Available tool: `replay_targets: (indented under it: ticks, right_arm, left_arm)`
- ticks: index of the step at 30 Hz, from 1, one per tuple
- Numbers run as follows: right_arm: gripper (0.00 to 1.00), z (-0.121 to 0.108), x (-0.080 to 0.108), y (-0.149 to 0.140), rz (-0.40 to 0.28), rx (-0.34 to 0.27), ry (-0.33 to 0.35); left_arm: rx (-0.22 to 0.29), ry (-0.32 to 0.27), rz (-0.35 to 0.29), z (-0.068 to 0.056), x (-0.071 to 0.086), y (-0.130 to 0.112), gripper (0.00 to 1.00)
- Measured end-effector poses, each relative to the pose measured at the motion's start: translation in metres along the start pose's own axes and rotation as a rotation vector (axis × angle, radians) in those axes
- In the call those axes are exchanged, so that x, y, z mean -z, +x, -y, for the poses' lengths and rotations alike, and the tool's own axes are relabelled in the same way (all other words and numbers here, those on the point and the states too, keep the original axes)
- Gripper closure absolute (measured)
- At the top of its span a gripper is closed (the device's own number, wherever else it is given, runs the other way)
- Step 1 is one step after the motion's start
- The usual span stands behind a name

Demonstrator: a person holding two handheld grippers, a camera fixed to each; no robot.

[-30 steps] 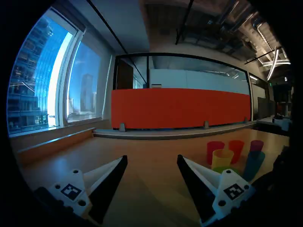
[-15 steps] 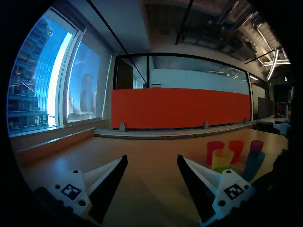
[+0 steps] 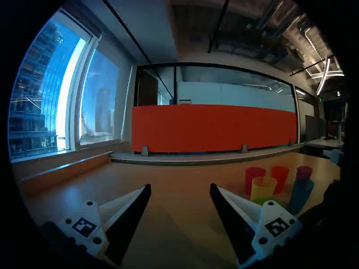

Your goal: Pour water

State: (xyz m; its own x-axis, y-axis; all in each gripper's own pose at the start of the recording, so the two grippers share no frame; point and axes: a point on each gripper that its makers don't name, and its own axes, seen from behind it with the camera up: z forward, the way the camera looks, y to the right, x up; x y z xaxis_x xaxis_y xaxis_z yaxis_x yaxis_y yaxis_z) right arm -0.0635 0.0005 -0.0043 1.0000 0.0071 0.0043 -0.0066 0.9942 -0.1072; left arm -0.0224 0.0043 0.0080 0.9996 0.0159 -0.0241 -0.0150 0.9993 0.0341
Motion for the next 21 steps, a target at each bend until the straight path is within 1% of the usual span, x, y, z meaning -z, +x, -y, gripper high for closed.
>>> replay_targets:
  ticks: [12,21]
  right_arm:
    - [0.00,-0.0007,0.0009,0.0014,-0.001,-0.001,-0.002]
    - [0.00,0.0002,0.0024,0.0008,0.000,-0.002,0.002]
  left_arm:
    - [0.000,0.001,0.000,0.0012,0.0016,0.0005,0.03]
    - [0.000,0.000,0.000,0.0003,-0.0002,-0.0003,0.03]
